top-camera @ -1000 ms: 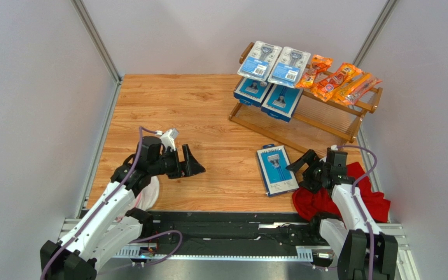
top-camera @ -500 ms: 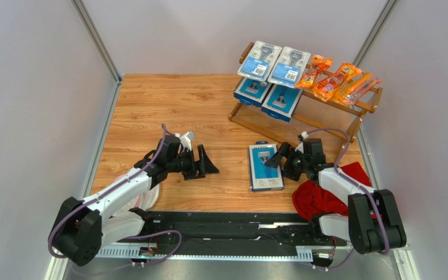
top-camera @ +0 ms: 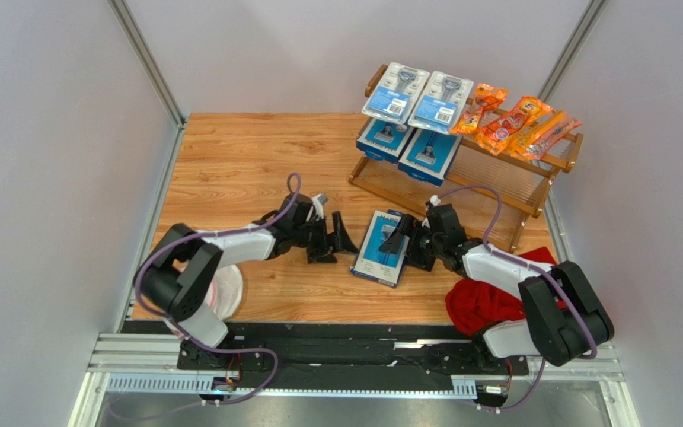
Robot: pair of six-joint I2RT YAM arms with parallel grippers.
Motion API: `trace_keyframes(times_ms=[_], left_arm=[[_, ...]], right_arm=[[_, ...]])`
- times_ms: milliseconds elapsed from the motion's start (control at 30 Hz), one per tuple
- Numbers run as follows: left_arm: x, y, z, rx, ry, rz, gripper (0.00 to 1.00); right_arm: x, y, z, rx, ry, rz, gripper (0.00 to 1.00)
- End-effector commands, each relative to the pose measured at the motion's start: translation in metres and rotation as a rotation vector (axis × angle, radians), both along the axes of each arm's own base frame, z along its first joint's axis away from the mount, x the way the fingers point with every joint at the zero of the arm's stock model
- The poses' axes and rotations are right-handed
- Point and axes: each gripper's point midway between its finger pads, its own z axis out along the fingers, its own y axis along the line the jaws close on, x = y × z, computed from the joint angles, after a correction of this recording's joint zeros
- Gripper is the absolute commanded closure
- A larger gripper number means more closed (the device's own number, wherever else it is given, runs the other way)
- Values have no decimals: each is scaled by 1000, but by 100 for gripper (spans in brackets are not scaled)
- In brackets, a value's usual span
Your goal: Place and organize the shaving razors onto the shelf
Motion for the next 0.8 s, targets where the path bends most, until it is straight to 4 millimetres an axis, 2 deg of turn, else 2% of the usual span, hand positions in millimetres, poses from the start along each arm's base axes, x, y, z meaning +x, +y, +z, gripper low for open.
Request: trace_keyframes(times_ms=[0,33,67,133,167,233,267,333,367,500,533,667,733,767], left_arm=[[44,-42,23,-79,-122,-27,8],[53,-49,30,-94,-142,-32,8],[57,-51,21,-83,-130,-32,8],[65,-60,24,-95,-139,-48,8],[67,-62,13,-84,-119,-52,8],[71,-67,10,-84,-114,-59,8],[70,-69,-1,-71,-95,-67,8],[69,-75,-6,-65,-84,-83,8],[66,-77,-18,-52,-58,-93,9],[53,-89,-30,-60,-27,-137,9],[43,-92,-33,-67,-15,-155,8],[25,-102,-25,-119,-29,-181,9],[12,-97,-31,-119,-15,-181,12],[12,-99,-21,-154,-37,-175,14]], right_arm=[[1,-30,-22,-120,27,-153,8],[2,-31,-21,-121,21,-164,8],[3,-31,-20,-121,15,-169,8],[7,-33,-18,-126,6,-184,8],[10,-32,-17,-126,-1,-187,8],[13,-33,-18,-133,-5,-192,7],[16,-31,-16,-125,-20,-192,8],[19,-28,-18,-118,-22,-183,8],[20,-28,-19,-120,-18,-180,8],[22,-14,-20,-68,-26,-119,8],[21,-11,-20,-56,-34,-106,9],[19,-4,-16,-19,-46,-68,10],[15,-2,-12,-7,-56,-45,10],[14,-1,-9,0,-65,-39,10]])
